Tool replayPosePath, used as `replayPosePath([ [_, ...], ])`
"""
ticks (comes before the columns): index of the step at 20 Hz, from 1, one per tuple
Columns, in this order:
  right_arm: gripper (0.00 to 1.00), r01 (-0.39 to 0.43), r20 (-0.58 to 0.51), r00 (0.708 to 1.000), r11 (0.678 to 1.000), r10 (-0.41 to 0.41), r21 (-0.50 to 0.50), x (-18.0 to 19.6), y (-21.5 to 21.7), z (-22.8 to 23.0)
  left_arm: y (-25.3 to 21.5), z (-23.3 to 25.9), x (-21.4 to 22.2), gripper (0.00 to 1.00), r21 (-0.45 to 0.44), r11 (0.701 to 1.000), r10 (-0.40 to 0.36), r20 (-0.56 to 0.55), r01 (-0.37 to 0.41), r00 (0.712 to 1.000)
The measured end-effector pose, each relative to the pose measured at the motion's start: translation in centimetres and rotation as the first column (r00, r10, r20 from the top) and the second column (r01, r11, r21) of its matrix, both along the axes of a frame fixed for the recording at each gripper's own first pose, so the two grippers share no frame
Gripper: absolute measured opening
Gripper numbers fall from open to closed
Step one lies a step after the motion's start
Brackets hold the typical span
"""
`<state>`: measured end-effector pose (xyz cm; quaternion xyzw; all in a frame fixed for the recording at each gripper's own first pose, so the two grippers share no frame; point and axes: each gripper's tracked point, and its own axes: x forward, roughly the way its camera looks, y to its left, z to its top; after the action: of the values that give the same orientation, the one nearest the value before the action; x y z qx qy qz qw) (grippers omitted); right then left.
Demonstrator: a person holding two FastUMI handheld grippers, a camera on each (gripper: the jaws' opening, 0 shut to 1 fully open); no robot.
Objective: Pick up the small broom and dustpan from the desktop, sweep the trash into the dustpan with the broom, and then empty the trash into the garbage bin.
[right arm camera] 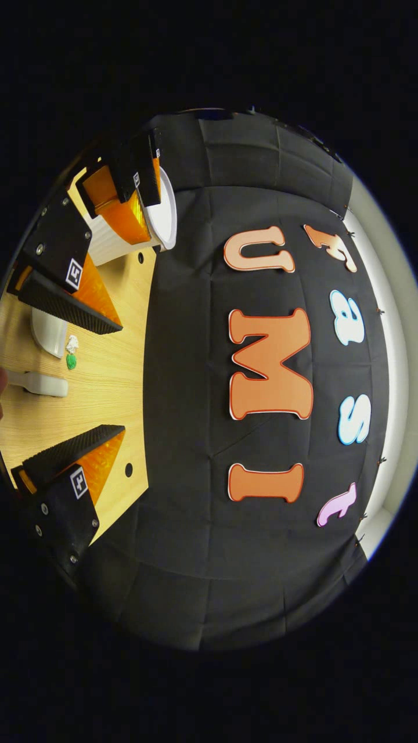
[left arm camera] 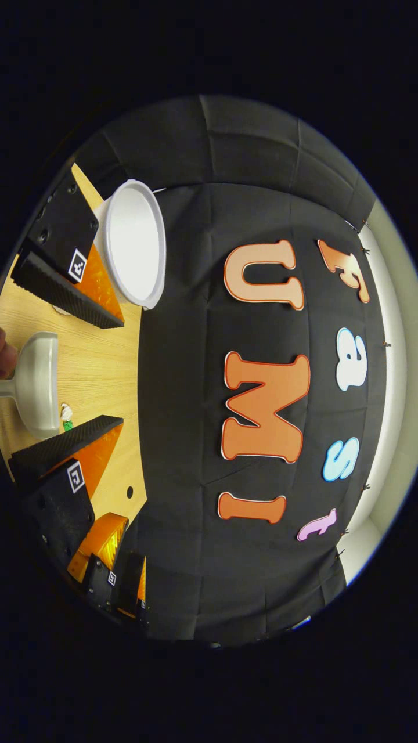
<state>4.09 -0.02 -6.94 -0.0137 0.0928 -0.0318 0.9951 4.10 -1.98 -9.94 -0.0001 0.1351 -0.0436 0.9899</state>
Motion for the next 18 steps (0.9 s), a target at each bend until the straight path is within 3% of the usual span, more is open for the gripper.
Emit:
replayPosePath([
  [3, 0.94, -0.001, -0.160, 0.987, 1.000, 0.002, 0.007, 0.1, -0.7, -4.7, -1.0, -5.6, -1.0, 0.95, -0.036, 0.999, -0.023, -0.205, 0.016, 0.978],
  [5, 0.95, -0.002, -0.278, 0.960, 1.000, 0.009, 0.025, -0.6, -0.9, -8.1, -1.8, -9.9, -1.5, 0.96, -0.046, 0.999, -0.026, -0.362, 0.009, 0.932],
  [7, 0.95, -0.007, -0.393, 0.920, 1.000, 0.015, 0.021, -1.1, -1.3, -11.7, -2.2, -13.2, -3.5, 0.96, -0.037, 0.999, -0.024, -0.526, 0.006, 0.850],
  [10, 0.95, -0.035, -0.525, 0.850, 0.999, 0.049, 0.037, -2.9, -1.2, -15.9, -3.1, -14.3, -4.8, 0.98, -0.053, 0.999, -0.040, -0.681, 0.005, 0.731],
  [13, 0.95, -0.069, -0.635, 0.769, 0.997, 0.074, 0.032, -3.9, -0.9, -19.0, -3.3, -14.3, -6.8, 0.98, -0.024, 1.000, -0.029, -0.787, 0.017, 0.616],
  [15, 0.95, -0.063, -0.703, 0.707, 0.997, 0.072, 0.039, -3.9, -1.0, -21.2, -3.4, -13.8, -6.9, 0.98, -0.039, 0.998, -0.056, -0.850, 0.043, 0.524],
  [18, 0.95, -0.015, -0.771, 0.636, 1.000, 0.026, 0.021, -4.5, -1.2, -23.2, -3.5, -13.3, -6.2, 0.99, -0.036, 0.998, -0.056, -0.901, 0.055, 0.430],
])
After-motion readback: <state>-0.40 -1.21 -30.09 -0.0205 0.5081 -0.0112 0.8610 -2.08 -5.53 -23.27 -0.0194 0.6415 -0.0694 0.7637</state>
